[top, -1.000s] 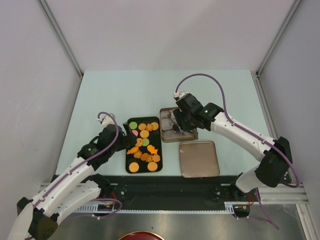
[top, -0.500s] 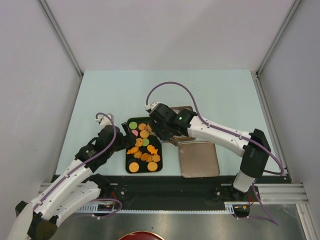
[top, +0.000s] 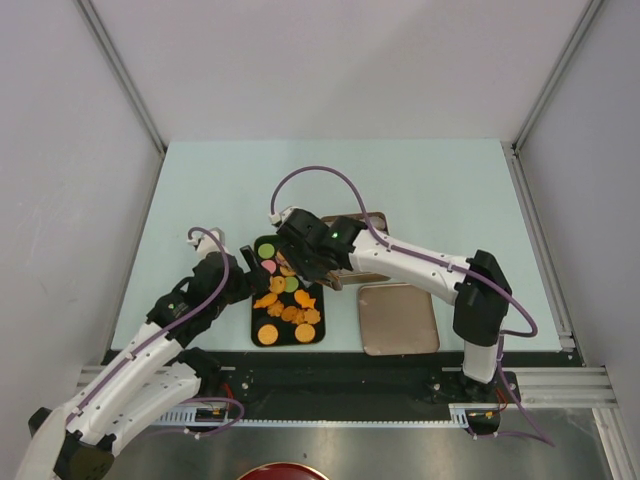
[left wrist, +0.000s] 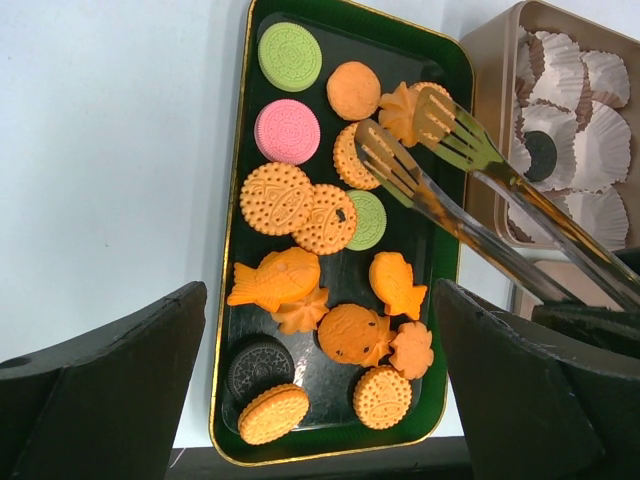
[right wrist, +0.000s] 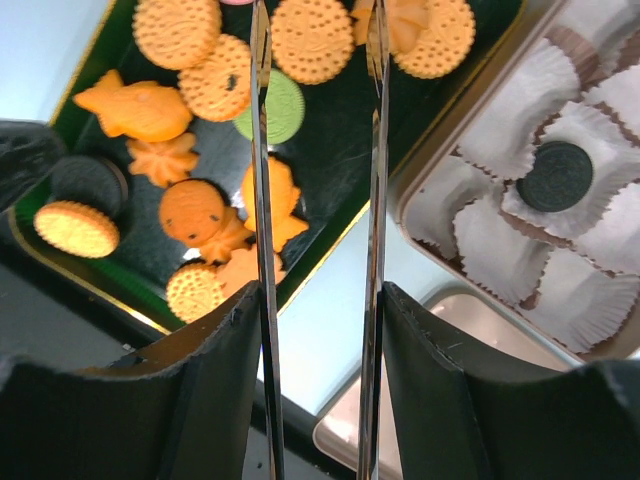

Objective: Pack the cookies

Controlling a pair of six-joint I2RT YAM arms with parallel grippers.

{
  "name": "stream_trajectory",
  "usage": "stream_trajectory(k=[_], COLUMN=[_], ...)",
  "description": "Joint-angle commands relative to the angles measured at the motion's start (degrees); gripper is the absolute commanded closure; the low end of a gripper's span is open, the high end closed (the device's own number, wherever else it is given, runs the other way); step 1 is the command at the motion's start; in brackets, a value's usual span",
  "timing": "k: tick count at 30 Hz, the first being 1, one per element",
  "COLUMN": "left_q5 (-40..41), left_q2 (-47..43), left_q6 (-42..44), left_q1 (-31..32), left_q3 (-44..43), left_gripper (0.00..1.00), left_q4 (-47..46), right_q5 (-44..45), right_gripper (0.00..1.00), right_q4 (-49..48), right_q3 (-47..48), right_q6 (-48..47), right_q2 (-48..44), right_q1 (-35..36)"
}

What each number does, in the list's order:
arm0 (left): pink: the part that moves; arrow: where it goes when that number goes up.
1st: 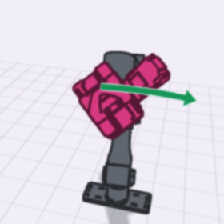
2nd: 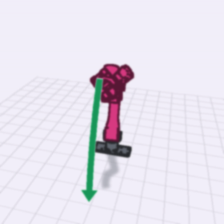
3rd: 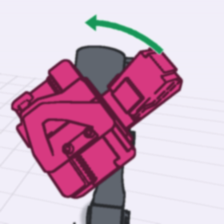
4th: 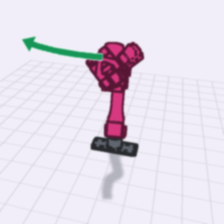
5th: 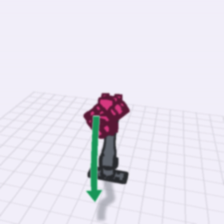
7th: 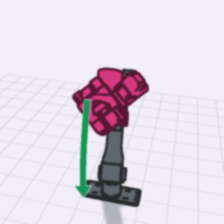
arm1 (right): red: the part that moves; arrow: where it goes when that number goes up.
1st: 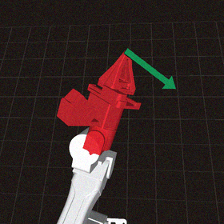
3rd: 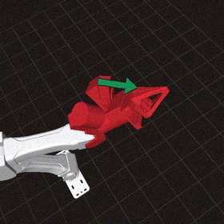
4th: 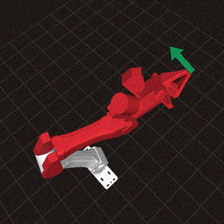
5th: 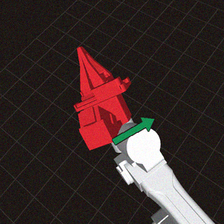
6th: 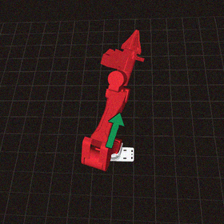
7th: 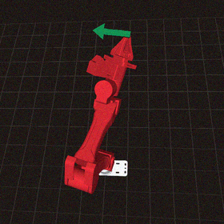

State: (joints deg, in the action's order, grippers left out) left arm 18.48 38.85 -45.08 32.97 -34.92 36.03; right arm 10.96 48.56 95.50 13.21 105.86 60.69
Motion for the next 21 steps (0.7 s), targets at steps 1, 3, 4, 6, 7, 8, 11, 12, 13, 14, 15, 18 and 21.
stream_trajectory(k=[1,3,4,6,7,8,11,12,13,14,15,18,21], left_q5=[1.03,0.94,0.94,0.94,0.94,0.94,0.86,0.77,0.77,0.77,0.68,0.68,0.68], left_q2=[-0.79,-0.71,-0.62,-0.71,-0.62,-0.62,-0.44,-0.27,-0.01,0.0,0.08,0.09,0.08], left_q6=[-0.89,-0.97,-1.06,-0.97,-0.97,-0.97,-0.97,-0.97,-1.06,-1.06,-0.98,-0.97,-0.97], left_q1=[-0.36,-0.36,-0.36,-0.36,-0.36,-0.36,-0.36,-0.36,-0.36,-0.45,-0.45,-0.45,-0.45], left_q3=[-0.15,-0.15,-0.06,0.02,0.02,0.11,0.2,0.11,0.2,0.2,0.11,0.2,0.38], left_gripper=[0.0,0.0,0.0,0.0,0.0,0.0,0.0,0.0,0.0,0.0,0.0,0.0,0.0], left_q4=[-0.35,-0.44,-0.44,-0.44,-0.44,-0.52,-0.79,-0.87,-1.05,-1.05,-1.14,-1.14,-1.23], right_q5=[4.15,5.12,5.21,5.21,5.3,5.56,5.65,5.65,5.74,5.48,5.3,4.77,4.07], right_gripper=[0.46,0.46,0.46,0.46,0.46,0.46,0.46,0.46,0.46,0.46,0.46,0.46,0.47], right_q4=[1.19,1.63,1.8,1.81,1.98,1.98,1.89,1.89,1.89,1.89,1.81,2.16,2.24], right_q3=[3.46,3.99,4.08,4.16,4.08,4.08,4.08,4.16,4.08,4.25,4.25,4.34,4.34], right_q6=[-1.08,-1.0,-1.08,-1.08,-1.08,-1.08,-1.26,-1.35,-1.35,-1.43,-1.61,-1.79,-2.05], right_q2=[1.71,2.24,2.68,2.94,3.03,3.12,3.38,3.47,3.56,3.73,4.08,4.35,4.79], right_q1=[-0.48,-0.66,-1.0,-1.45,-1.53,-1.8,-2.24,-2.41,-2.5,-2.68,-2.94,-3.03,-3.03])
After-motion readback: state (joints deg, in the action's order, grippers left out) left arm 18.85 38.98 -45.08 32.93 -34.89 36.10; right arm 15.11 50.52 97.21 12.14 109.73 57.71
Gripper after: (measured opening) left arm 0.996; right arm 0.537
